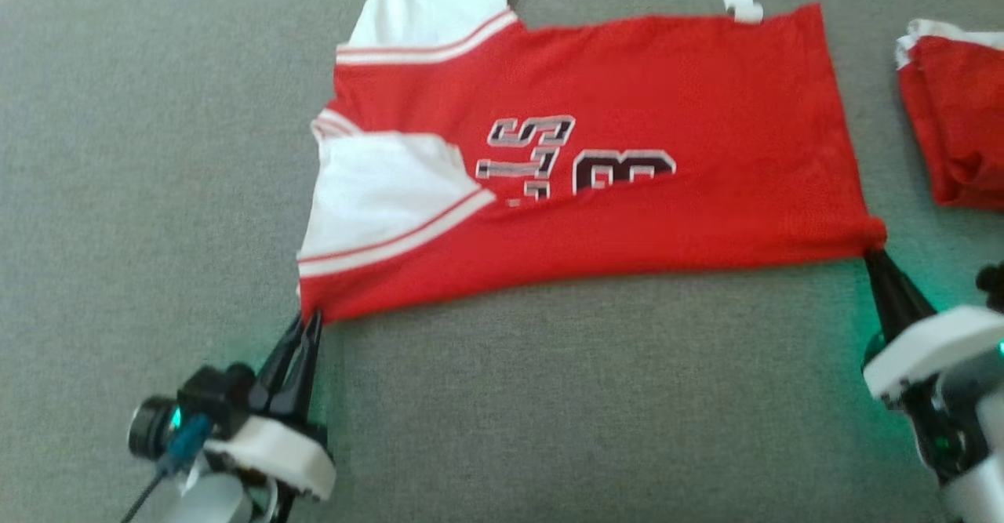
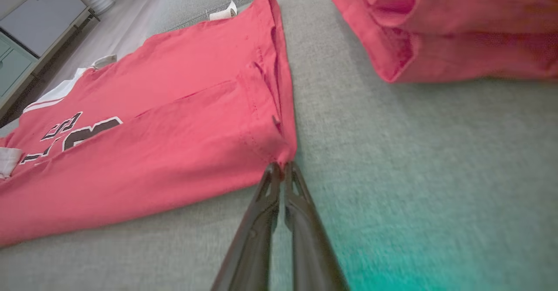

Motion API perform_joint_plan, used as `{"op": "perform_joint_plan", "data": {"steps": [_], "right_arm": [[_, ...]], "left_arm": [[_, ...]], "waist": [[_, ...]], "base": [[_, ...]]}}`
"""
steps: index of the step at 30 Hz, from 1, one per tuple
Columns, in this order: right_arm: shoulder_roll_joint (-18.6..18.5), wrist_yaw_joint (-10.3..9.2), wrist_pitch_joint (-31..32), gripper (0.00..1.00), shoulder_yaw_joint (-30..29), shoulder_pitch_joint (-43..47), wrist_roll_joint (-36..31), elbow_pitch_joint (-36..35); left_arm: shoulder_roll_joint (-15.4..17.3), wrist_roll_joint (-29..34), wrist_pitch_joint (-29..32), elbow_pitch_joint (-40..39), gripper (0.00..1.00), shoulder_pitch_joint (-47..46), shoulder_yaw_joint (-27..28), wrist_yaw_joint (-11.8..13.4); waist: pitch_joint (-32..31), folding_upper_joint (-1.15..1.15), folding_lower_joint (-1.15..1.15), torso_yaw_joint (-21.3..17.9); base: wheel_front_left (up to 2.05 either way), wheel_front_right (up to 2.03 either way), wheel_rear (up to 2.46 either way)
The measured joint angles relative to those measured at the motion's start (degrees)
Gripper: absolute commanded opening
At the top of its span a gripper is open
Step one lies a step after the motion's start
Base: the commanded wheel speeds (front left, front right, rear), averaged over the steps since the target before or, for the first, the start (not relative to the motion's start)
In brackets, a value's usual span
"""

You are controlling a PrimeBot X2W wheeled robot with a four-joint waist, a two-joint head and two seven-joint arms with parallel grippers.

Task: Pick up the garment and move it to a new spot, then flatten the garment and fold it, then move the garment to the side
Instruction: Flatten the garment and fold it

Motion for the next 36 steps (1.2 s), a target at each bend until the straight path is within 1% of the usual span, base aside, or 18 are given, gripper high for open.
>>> {"op": "perform_joint_plan", "data": {"steps": [6,10,15,20,23,24,25,26,27,28,29,30,33,36], "right_arm": [[-0.84,0.00,0.29,0.00,-0.71,7.25,0.45,-4.53],[-1.45,0.00,1.89,0.00,-2.85,13.12,0.45,-7.91],[-1.36,0.00,3.88,0.00,-5.66,19.54,0.23,-11.74],[-0.30,0.00,5.64,0.00,-8.14,22.73,-1.15,-14.48],[0.43,0.00,6.37,0.00,-8.90,23.38,-2.00,-15.26],[0.63,0.00,6.78,0.25,-9.14,23.51,-2.19,-15.50],[0.87,0.00,6.86,0.78,-9.39,23.59,-2.20,-15.73],[1.23,0.00,7.12,1.00,-9.75,23.74,-2.46,-16.03],[1.71,0.00,7.26,1.00,-10.32,23.95,-2.86,-16.26],[2.10,0.00,7.26,1.00,-10.82,24.19,-3.30,-16.41],[2.15,0.00,7.26,1.00,-11.28,24.27,-3.76,-16.52],[2.20,0.00,7.26,1.00,-11.91,24.30,-4.14,-16.82],[2.27,0.00,7.26,1.00,-12.89,24.24,-5.00,-18.73],[2.94,0.00,6.72,1.00,-13.22,23.98,-5.87,-20.65]], "left_arm": [[1.09,-1.25,0.65,-3.65,0.00,6.10,-0.14,1.02],[1.91,-1.87,1.75,-6.68,0.00,9.89,-0.56,1.86],[2.72,-2.60,2.79,-9.68,0.00,13.78,-1.18,2.87],[3.16,-3.77,4.68,-11.34,0.00,16.60,-2.24,2.91],[3.38,-3.78,5.48,-11.39,0.00,16.69,-2.43,2.91],[3.38,-3.78,5.66,-11.40,0.00,16.68,-2.49,2.90],[3.38,-3.78,6.17,-11.39,0.00,16.68,-2.72,2.88],[3.45,-3.76,6.72,-11.33,0.00,16.67,-3.15,2.86],[3.48,-3.74,7.09,-11.16,0.31,16.63,-3.68,2.86],[3.46,-3.69,7.19,-10.91,0.47,16.61,-3.93,2.86],[3.45,-3.68,7.43,-10.71,0.90,16.58,-3.94,2.89],[3.48,-3.66,7.68,-10.53,1.00,16.47,-3.93,2.92],[3.65,-2.97,7.94,-10.65,1.00,15.33,-3.89,4.12],[4.33,-2.60,8.67,-12.58,1.00,13.86,-3.57,5.00]], "waist": [[-2.35,0.00,0.00,-0.39],[-3.88,0.00,-0.01,-0.23],[-5.54,0.00,-0.01,0.08],[-6.53,0.00,-0.01,0.36],[-6.81,0.00,-0.01,0.46],[-6.89,0.00,-0.01,0.45],[-6.96,0.00,0.00,0.42],[-7.00,0.00,0.00,0.37],[-7.02,0.00,0.00,0.30],[-7.01,0.00,0.00,0.23],[-7.00,0.00,0.00,0.13],[-7.00,0.00,0.00,0.03],[-6.88,0.00,0.00,-0.45],[-6.54,0.00,0.00,-1.15]], "base": [[0.00,0.00,0.00],[0.00,0.00,0.00],[0.00,0.00,0.00],[0.00,0.00,0.00],[0.00,0.00,0.00],[0.00,0.00,0.00],[0.00,0.00,0.00],[0.00,0.00,0.00],[0.00,0.00,0.00],[0.00,0.00,0.00],[0.00,0.00,0.00],[0.00,0.00,0.00],[0.00,0.00,0.00],[0.00,0.00,0.00]]}}
